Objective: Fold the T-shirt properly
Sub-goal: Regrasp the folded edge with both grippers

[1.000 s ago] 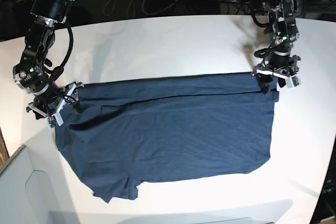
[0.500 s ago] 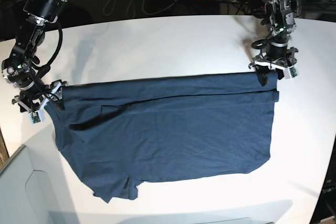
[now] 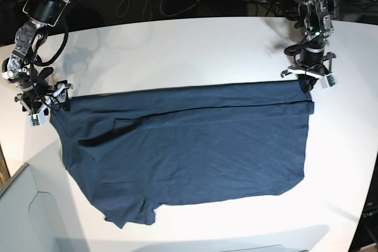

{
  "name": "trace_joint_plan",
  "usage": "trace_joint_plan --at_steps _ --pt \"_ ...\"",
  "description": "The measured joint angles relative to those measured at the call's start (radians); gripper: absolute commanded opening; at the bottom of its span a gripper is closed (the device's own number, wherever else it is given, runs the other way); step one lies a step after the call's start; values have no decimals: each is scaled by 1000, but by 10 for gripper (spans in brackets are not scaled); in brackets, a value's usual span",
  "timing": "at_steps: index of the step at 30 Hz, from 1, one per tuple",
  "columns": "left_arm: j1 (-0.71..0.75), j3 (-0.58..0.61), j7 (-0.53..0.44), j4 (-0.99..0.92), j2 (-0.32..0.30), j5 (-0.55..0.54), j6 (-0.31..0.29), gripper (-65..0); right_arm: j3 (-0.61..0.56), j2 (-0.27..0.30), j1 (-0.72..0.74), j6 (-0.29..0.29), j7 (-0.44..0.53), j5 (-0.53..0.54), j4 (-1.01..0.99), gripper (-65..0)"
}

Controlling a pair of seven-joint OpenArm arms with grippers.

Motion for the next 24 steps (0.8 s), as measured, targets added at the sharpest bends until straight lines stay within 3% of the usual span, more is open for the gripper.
trace_joint_plan --at_steps 7,9,14,20,24 --pt "0 0 0 0 0 0 0 -650 0 2 14 0 40 15 -84 -245" --pt "0 0 0 0 0 0 0 -650 -1 7 28 0 42 14 -104 -325" --pt "2 0 0 0 0 0 0 -650 -3 19 23 0 37 21 -107 -650" --pt "14 -4 42 42 1 1 0 -650 -8 19 5 2 -10 3 -32 -649" --pt "23 -4 65 97 1 5 1 -650 -8 25 -1 2 -109 -3 91 -649"
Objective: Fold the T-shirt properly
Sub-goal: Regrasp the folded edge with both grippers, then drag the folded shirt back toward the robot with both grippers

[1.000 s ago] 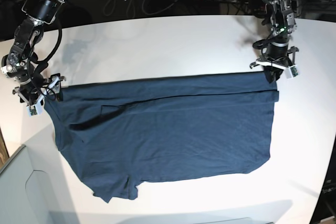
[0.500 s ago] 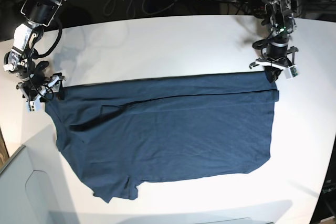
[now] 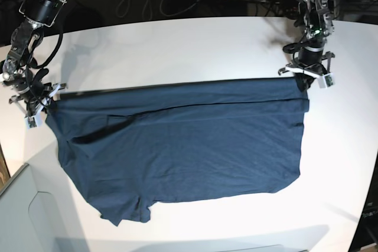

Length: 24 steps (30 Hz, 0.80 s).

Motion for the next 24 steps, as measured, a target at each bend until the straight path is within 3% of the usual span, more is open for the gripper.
trace_joint_plan --at_steps 6,11,16,24 --pt "-12 0 -5 119 -3 0 3 -650 -1 0 31 0 -84 10 168 -649" --pt "-56 1 10 180 -27 3 3 -650 0 1 124 0 -126 15 187 -649" --pt "-129 -32 128 182 -25 -2 -4 -650 -2 1 200 0 -121 14 183 -649" --pt "-121 -50 150 179 -22 -1 -2 -650 -1 0 135 0 -134 14 182 -649"
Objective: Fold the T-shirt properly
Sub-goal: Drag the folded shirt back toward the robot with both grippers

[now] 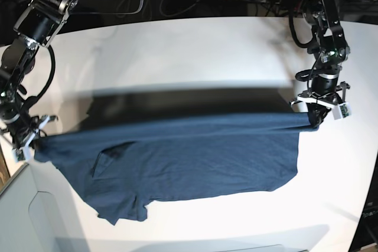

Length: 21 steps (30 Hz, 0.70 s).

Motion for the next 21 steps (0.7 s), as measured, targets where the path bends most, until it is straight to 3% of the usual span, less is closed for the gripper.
trace_joint_plan --at_steps 8,14,21 --pt "40 0 -4 -1 -1 -3 0 -650 5 -3 -25 -1 4 3 4 -649" --pt "38 -2 -7 0 -1 -3 0 -650 43 -72 -24 -1 92 3 124 -649" --pt "79 -7 -6 -1 30 0 4 -650 49 -74 -104 0 70 -16 39 -649"
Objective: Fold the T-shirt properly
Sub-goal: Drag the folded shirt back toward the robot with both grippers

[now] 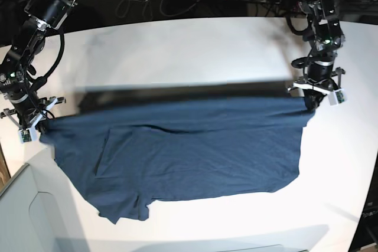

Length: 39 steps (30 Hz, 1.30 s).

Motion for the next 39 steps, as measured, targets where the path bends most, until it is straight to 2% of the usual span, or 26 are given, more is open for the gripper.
trace_joint_plan --at_steps 3,7,10,14,20,39 --pt "-4 1 4 -1 -3 0 0 -650 -2 13 61 -1 -8 -3 -29 -649" --pt "-5 0 -1 5 -6 0 0 -650 -3 36 119 -3 29 27 -13 -649" --pt "26 0 -16 11 -8 -3 -3 -650 -1 53 34 -2 29 22 -14 -649" --pt "74 1 -3 11 1 -3 -4 -650 2 49 -71 0 2 2 -26 -649" --pt "115 1 -10 11 32 3 -1 -650 0 50 -139 -2 24 14 -20 -649" --pt "326 0 -16 108 26 1 0 -650 20 51 -328 0 26 18 -6 -649"
